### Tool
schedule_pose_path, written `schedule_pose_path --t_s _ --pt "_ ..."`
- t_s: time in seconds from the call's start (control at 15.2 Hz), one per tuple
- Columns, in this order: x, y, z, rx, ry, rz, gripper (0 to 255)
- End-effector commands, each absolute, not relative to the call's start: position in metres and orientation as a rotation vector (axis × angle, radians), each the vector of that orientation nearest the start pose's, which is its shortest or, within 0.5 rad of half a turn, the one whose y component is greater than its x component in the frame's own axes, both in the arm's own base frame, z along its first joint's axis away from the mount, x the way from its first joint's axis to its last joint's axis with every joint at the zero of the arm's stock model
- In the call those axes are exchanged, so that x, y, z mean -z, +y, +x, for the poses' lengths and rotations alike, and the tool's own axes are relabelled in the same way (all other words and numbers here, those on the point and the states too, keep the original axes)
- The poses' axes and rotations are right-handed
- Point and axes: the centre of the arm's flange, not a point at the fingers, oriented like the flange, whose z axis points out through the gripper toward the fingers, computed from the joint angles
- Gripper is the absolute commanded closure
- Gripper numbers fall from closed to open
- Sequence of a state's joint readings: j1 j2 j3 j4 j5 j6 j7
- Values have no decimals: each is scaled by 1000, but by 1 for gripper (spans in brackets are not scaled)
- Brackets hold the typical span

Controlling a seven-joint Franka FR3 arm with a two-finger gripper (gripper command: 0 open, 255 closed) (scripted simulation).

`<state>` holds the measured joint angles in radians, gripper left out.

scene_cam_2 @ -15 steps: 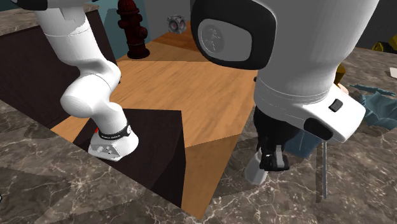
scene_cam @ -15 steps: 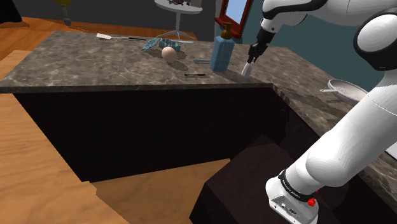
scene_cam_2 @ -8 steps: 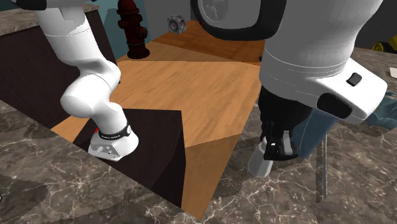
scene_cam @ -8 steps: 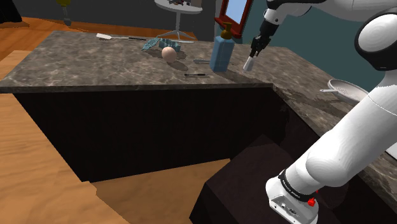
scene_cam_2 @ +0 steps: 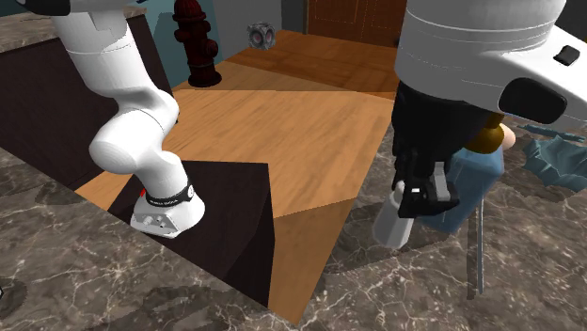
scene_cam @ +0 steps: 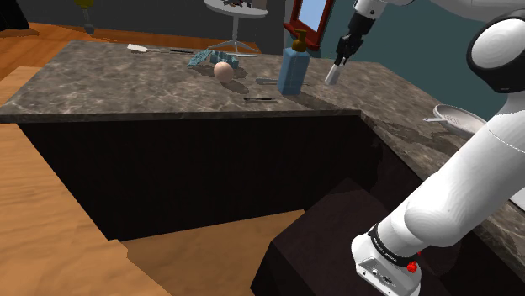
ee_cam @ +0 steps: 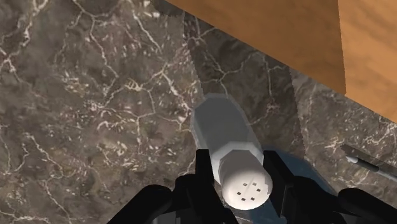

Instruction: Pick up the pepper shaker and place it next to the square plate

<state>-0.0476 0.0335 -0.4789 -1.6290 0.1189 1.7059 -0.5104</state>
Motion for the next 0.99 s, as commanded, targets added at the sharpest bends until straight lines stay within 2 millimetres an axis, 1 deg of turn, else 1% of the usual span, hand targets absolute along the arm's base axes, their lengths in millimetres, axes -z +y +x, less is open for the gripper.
schedule_pose_path --t_s 0.0,0.92 --pt "-603 -276 505 141 44 -3072 255" --pt "-677 -276 505 141 44 -3072 255"
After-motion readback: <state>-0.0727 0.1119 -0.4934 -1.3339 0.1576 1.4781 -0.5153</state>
